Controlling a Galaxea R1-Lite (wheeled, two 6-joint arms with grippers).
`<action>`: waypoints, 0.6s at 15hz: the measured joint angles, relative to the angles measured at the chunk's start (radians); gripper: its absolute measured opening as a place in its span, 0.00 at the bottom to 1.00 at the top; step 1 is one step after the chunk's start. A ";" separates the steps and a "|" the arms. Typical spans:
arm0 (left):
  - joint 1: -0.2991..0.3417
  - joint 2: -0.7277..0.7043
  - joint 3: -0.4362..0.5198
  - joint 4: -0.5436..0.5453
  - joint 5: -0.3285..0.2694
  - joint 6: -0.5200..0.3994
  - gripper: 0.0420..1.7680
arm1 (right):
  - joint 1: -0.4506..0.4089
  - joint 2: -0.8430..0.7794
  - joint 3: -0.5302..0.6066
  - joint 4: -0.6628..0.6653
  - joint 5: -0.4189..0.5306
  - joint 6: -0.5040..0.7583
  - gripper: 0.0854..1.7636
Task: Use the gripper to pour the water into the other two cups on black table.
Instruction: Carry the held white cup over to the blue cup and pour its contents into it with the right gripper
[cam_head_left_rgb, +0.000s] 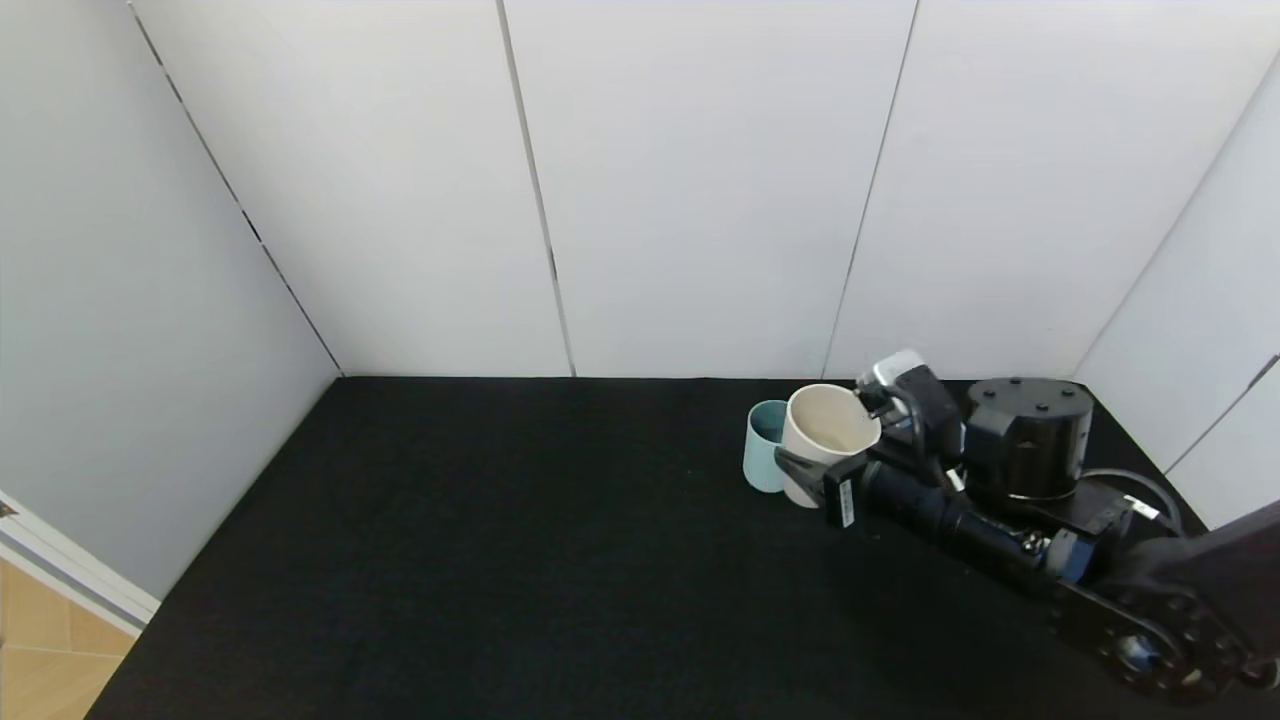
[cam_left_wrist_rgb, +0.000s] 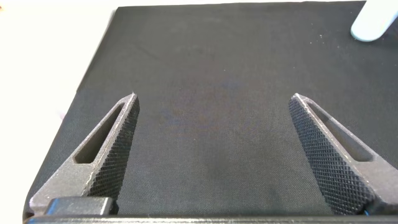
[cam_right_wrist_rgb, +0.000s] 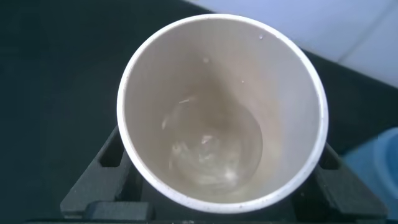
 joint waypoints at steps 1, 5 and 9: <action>0.000 0.000 0.000 0.000 0.000 0.000 0.97 | -0.035 -0.033 -0.008 0.037 0.001 0.000 0.72; 0.000 0.000 0.000 0.000 0.000 0.000 0.97 | -0.189 -0.135 -0.035 0.107 0.034 -0.001 0.72; 0.000 0.000 0.000 0.000 0.000 0.000 0.97 | -0.336 -0.184 -0.022 0.122 0.070 -0.001 0.72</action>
